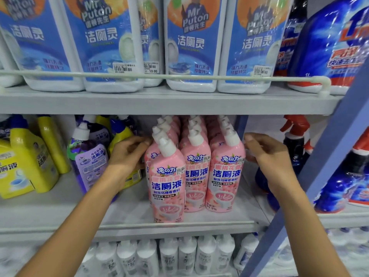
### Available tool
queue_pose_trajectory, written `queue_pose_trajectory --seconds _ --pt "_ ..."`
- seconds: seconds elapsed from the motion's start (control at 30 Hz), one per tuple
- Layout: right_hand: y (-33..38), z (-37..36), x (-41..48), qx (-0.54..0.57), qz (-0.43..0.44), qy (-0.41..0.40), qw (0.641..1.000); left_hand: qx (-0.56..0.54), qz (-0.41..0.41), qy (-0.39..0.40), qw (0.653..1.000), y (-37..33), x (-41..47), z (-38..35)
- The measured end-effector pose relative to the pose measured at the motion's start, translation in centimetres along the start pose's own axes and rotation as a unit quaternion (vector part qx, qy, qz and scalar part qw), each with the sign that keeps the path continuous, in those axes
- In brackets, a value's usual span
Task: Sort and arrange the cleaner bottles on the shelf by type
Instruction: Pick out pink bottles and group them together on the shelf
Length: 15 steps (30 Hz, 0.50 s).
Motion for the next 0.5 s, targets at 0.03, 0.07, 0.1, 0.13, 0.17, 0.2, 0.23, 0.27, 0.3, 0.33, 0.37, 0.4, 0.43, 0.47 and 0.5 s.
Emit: queue_pose_trajectory --seconds 0.03,0.07,0.1,0.13,0.17,0.2,0.23,0.27,0.3,0.33,0.37,0.4,0.43,0.47,0.5 --pt "-0.1 -0.4 -0.9 -0.004 0.008 0.016 1.0 -0.009 0.004 -0.007 1.0 0.0 -0.3 -0.1" --pt "-0.3 -0.8 -1.6 -0.008 0.014 0.03 0.999 -0.013 0.009 -0.011 1.0 0.0 -0.5 -0.1" --pt "-0.5 -1.1 -2.0 -0.009 0.019 0.036 0.999 -0.012 0.011 -0.013 1.0 0.0 -0.6 -0.1" --pt "-0.6 -1.3 -2.2 -0.006 0.024 0.034 0.999 -0.006 0.002 -0.021 1.0 -0.2 -0.8 0.0" --pt "-0.7 -1.3 -2.4 -0.002 0.027 0.031 0.999 0.011 -0.018 -0.039 0.999 -0.3 -1.2 0.5" --pt "-0.9 -1.2 -2.4 0.002 0.028 0.031 0.999 0.037 -0.047 -0.064 0.996 -0.4 -1.8 1.2" --pt "-0.9 -1.2 -2.4 0.005 0.03 0.033 0.999 0.066 -0.078 -0.088 0.991 -0.6 -2.7 1.9" --pt "-0.9 -1.1 -2.4 0.005 0.034 0.036 0.999 0.093 -0.103 -0.109 0.984 -0.8 -4.1 2.5" --pt "-0.9 -1.0 -2.5 0.006 0.039 0.038 0.998 0.115 -0.123 -0.123 0.978 -1.1 -5.7 2.8" --pt "-0.9 -1.0 -2.6 0.011 0.044 0.036 0.998 0.129 -0.135 -0.127 0.974 -1.4 -7.3 2.8" --pt "-1.0 -1.1 -2.7 0.018 0.046 0.035 0.998 0.135 -0.14 -0.117 0.974 -1.6 -8.8 2.4" --pt "-1.1 -1.1 -2.7 0.024 0.048 0.033 0.998 0.139 -0.14 -0.096 0.976 -1.7 -10.0 1.6" --pt "-1.1 -1.2 -2.8 0.027 0.05 0.03 0.998 0.15 -0.14 -0.074 0.976 -1.7 -10.8 0.7" --pt "-1.2 -1.3 -2.8 0.029 0.054 0.026 0.998 0.177 -0.143 -0.065 0.972 -1.6 -11.3 -0.2" --pt "-1.2 -1.3 -2.8 0.032 0.057 0.023 0.998 0.209 -0.15 -0.066 0.964 -1.4 -11.4 -0.8"
Point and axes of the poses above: each hand's wrist, its own x-axis towards the middle knuckle, its own z-axis out of the back of the hand, y = z × x, the point moved 7 cm from there along x, towards the middle knuckle, and after that the axes turned 13 degrees about x, right-handed, at the moved point
